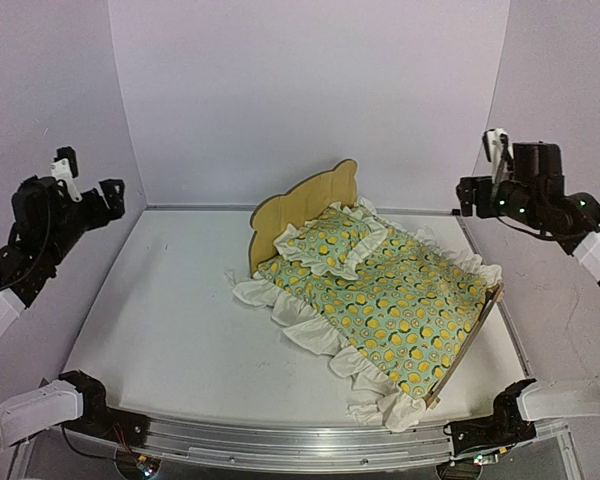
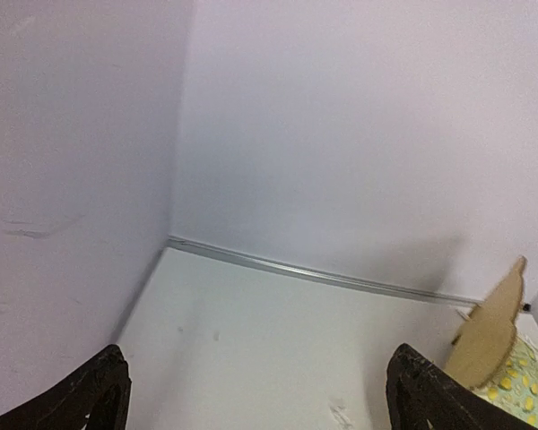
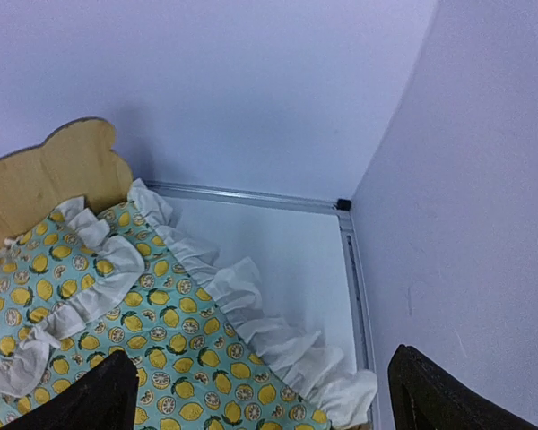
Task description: Set up the pet bed
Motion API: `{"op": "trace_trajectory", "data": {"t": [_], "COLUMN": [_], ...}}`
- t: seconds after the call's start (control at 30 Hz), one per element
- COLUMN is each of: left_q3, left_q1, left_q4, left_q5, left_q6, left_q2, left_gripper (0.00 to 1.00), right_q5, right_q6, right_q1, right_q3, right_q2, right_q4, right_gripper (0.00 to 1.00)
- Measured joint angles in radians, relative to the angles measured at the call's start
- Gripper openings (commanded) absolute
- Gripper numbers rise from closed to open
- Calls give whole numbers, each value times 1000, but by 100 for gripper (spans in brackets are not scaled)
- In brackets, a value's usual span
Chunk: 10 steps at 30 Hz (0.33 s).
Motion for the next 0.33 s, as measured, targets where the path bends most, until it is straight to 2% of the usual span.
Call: {"op": "trace_trajectory", "data": {"t": [0.03,0.1,0.33], "left_q3": [36,113,294], "left_q1": [68,129,135], "left_q4": [-32,-75,-90], "left_q5": [7,24,122], "left_q6": [3,19,64], "left_q2": [4,4,0], "left_gripper": [100,100,100], "right_q5": [1,-3,-33], "right_q6": [58,130,213], "right_q1": [-27,-41,-37], "right_q3": [-1,-6,-24], "right_q2": [-29,-82,-336], "right_q4": [-31,-74,-124], "right_gripper": [98,98,98]}}
